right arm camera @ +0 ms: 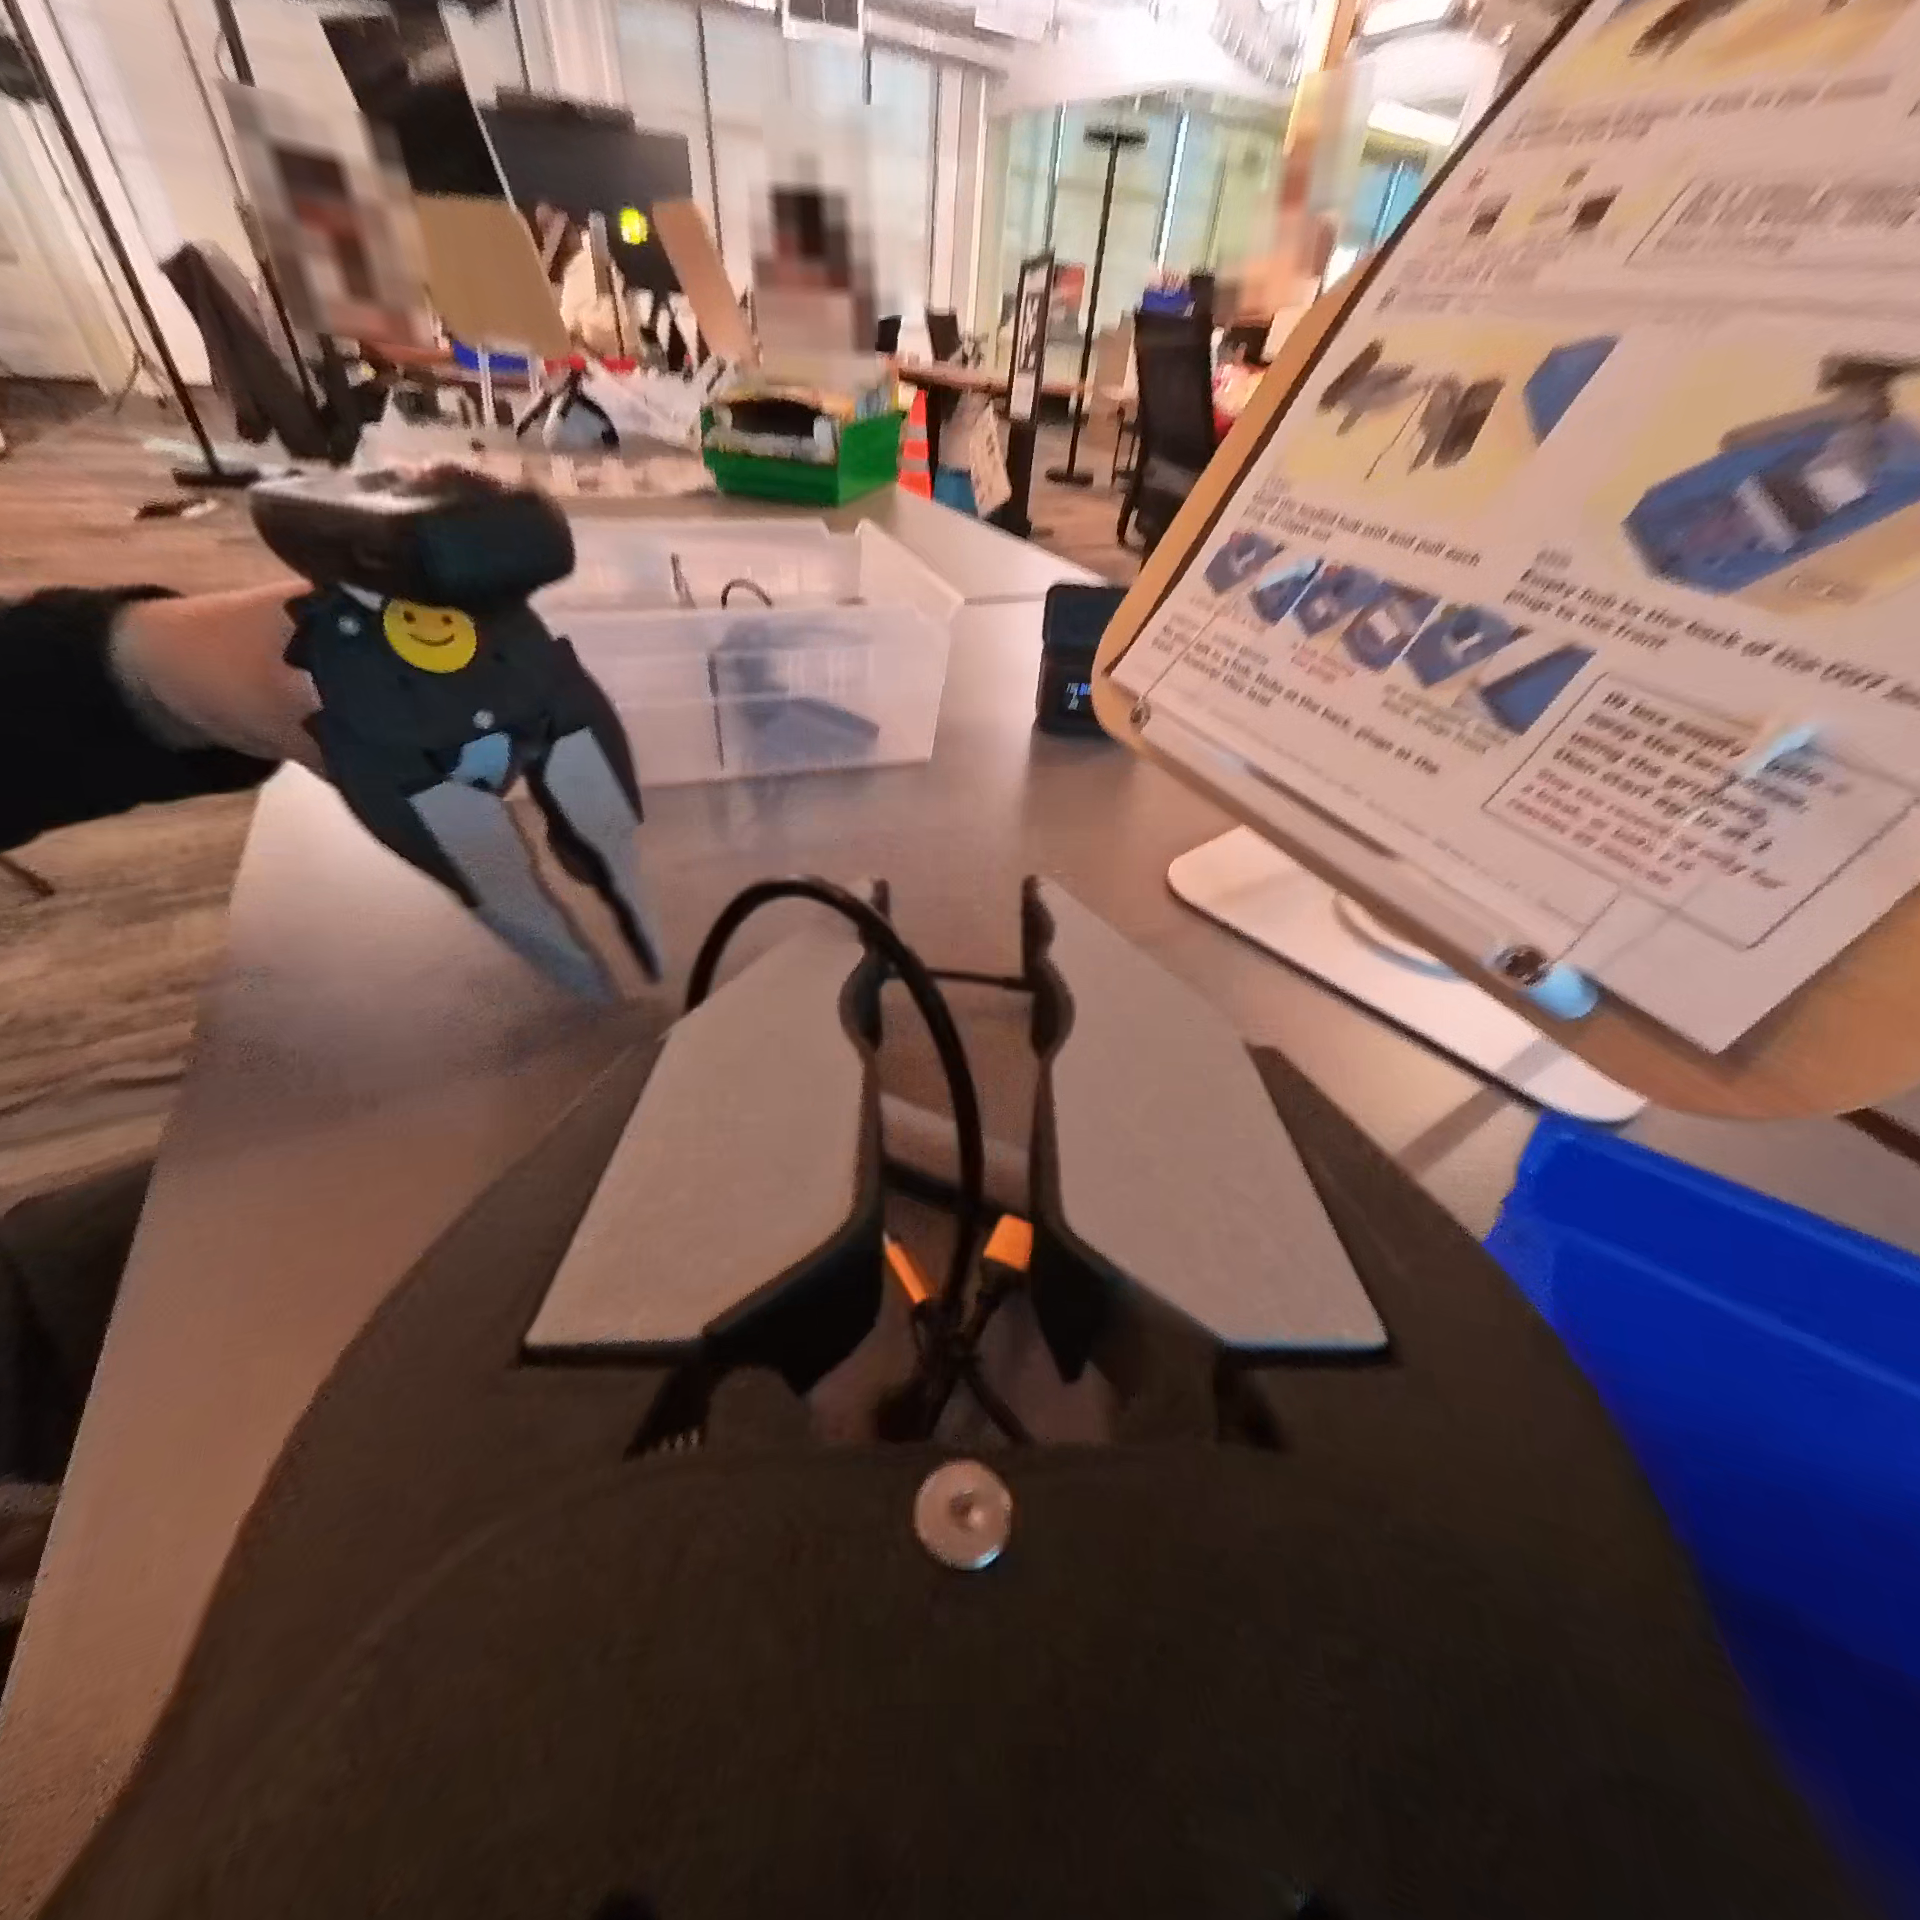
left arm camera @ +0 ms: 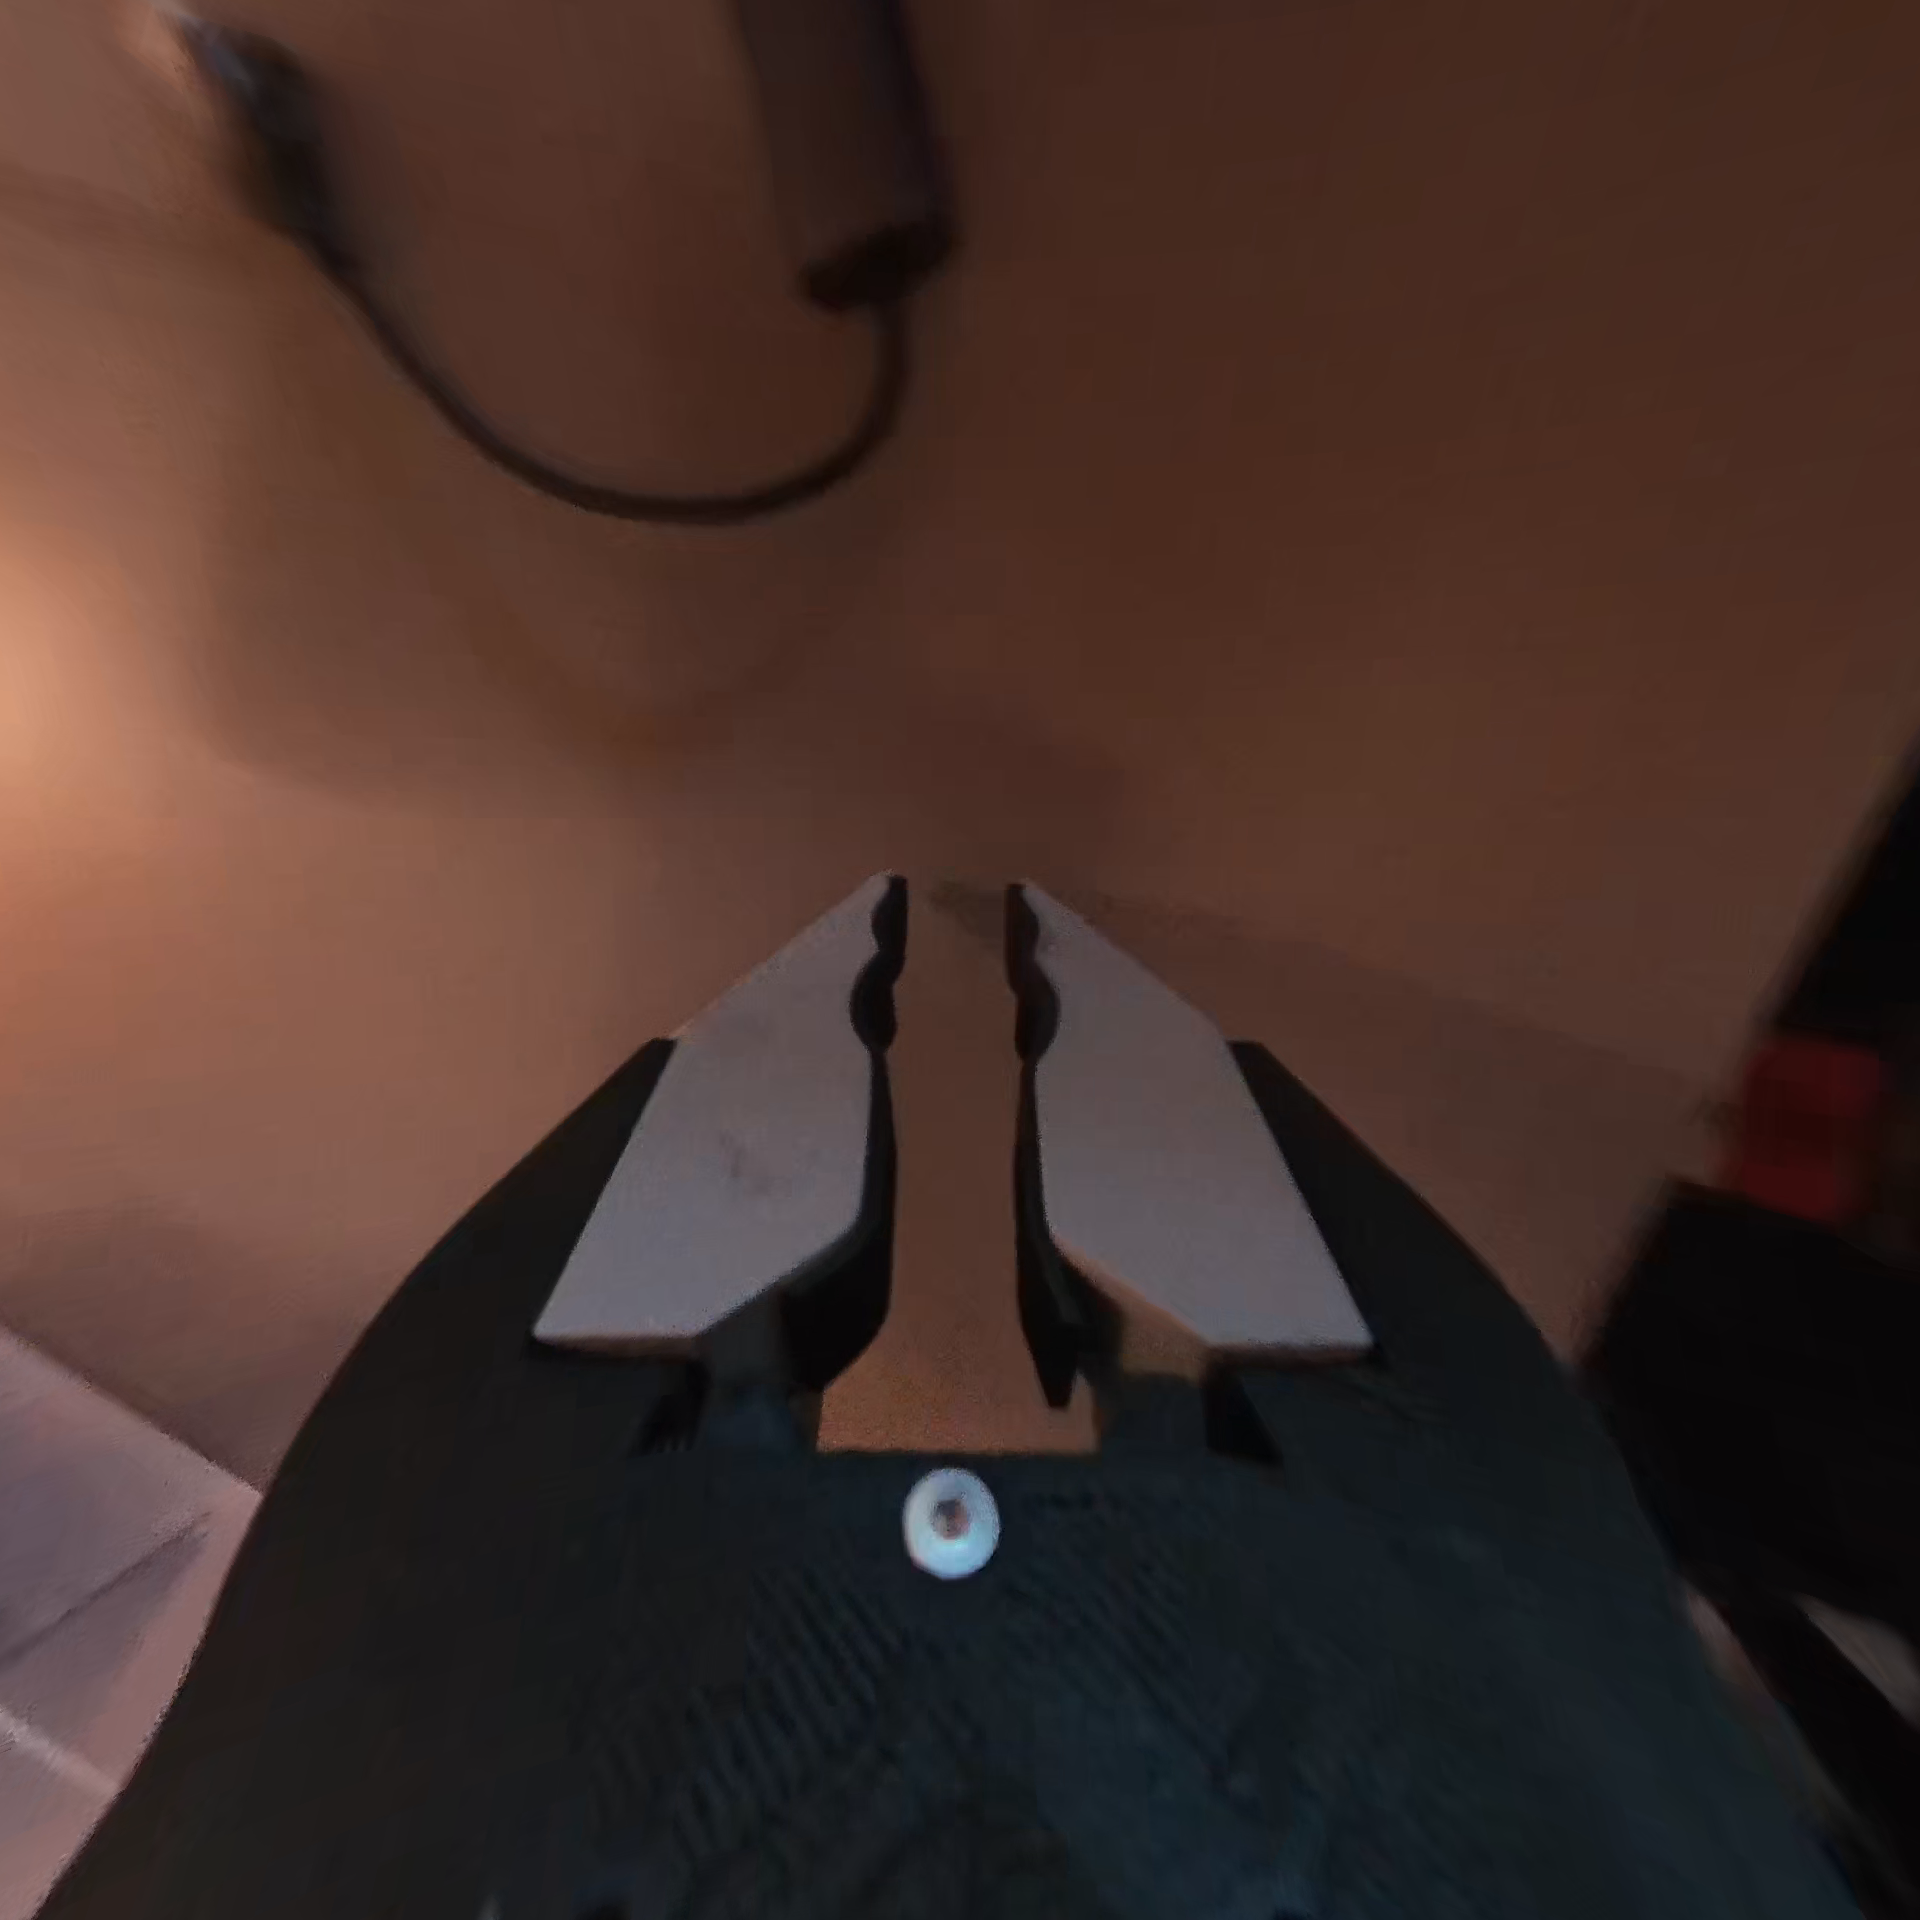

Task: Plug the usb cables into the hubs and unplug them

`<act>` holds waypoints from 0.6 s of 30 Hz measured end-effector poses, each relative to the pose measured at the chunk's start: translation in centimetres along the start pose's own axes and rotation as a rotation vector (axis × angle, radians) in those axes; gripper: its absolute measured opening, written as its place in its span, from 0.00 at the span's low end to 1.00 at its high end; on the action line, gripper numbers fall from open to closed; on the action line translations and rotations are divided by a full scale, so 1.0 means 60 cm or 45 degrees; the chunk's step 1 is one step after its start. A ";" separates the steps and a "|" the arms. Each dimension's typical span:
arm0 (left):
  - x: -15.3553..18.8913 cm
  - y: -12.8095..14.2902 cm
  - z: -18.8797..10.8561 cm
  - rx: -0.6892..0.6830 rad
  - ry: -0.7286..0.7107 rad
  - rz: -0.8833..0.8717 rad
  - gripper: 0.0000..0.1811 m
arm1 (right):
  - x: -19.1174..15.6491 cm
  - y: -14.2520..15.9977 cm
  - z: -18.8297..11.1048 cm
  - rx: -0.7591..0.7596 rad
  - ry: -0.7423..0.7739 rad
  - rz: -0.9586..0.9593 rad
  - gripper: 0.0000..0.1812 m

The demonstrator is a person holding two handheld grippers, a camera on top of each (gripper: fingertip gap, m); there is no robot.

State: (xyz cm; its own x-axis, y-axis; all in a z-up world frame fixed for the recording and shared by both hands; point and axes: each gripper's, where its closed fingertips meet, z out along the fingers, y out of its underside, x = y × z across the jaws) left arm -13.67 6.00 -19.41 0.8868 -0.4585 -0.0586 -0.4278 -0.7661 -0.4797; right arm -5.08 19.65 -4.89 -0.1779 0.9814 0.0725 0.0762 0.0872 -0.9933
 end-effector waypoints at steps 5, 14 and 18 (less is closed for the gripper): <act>-0.057 -0.062 0.015 0.384 -0.252 0.001 0.09 | 0.002 0.050 0.025 -0.193 0.056 -0.070 0.30; -0.153 -0.115 0.015 0.586 -0.509 -0.103 0.01 | -0.082 0.124 0.031 -0.463 -0.234 -0.343 0.42; -0.167 -0.092 0.009 0.531 -0.618 -0.072 0.01 | -0.082 0.171 0.019 -0.655 -0.165 -0.428 0.46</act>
State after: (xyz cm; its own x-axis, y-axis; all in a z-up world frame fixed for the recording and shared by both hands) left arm -20.10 15.08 -16.65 0.9261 -0.0913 -0.3662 -0.3608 -0.4988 -0.7880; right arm -4.57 15.54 -15.55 -0.3893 0.8599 0.3301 0.4524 0.4907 -0.7447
